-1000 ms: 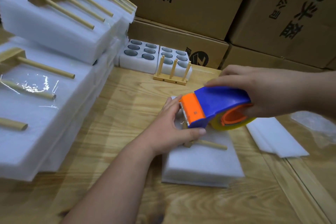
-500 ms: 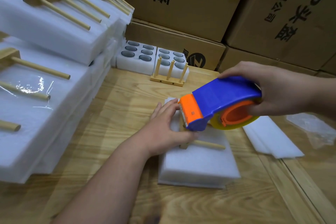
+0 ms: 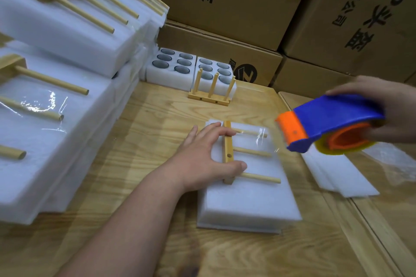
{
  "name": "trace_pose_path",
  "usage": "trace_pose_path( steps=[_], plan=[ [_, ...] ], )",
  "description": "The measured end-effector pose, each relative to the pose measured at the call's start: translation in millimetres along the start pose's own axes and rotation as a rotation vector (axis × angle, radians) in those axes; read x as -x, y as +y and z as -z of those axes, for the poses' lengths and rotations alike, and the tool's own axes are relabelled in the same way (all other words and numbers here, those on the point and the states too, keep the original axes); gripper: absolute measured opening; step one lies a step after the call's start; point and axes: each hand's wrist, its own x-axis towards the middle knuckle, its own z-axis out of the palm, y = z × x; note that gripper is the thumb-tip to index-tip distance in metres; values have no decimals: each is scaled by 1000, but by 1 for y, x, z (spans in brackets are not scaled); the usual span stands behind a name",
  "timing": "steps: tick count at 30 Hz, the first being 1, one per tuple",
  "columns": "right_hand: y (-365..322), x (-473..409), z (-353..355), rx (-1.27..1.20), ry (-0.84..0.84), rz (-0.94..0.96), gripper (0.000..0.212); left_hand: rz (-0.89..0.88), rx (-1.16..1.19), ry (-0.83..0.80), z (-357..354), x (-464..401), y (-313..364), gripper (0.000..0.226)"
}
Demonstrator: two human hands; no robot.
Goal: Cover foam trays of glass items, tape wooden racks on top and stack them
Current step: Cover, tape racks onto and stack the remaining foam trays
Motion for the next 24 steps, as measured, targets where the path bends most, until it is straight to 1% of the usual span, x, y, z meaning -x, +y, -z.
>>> trace_pose_path(
  steps=[2, 3, 5, 7, 9, 11, 13, 14, 15, 17, 18, 19, 21, 24],
  plan=[
    [43, 23, 5, 32, 21, -135, 99, -16, 12, 10, -1, -1, 0, 72],
    [63, 33, 6, 36, 45, -165, 99, -22, 14, 10, -1, -1, 1, 71],
    [83, 49, 2, -7, 94, -163, 94, -21, 30, 2, -2, -1, 2, 71],
    [74, 57, -5, -126, 114, -142, 86, -17, 51, 3, -2, 0, 2, 73],
    [56, 55, -8, -253, 167, -109, 84, -28, 49, 24, -3, 3, 3, 78],
    [39, 47, -6, -350, 281, -66, 85, -75, 38, 89, -4, 7, 5, 82],
    [19, 39, -1, -419, 377, 7, 83, -156, 67, 203, -4, 12, 12, 82],
    [10, 36, 4, -441, 412, 44, 81, -188, 128, 266, -3, 15, 19, 78],
    [2, 33, 10, -457, 440, 78, 79, -200, 244, 326, -2, 18, 27, 72],
    [-14, 28, 22, -481, 491, 130, 76, -197, 595, 391, 2, 22, 44, 61],
    [-22, 26, 28, -497, 514, 149, 75, -179, 756, 379, 5, 23, 53, 59],
    [-30, 25, 33, -514, 533, 166, 74, -133, 883, 335, 8, 24, 60, 60],
    [-47, 24, 44, -553, 560, 196, 72, 8, 1084, 195, 11, 25, 73, 69],
    [-68, 20, 57, -625, 567, 252, 69, 204, 1260, -45, 11, 26, 85, 76]
  ],
)
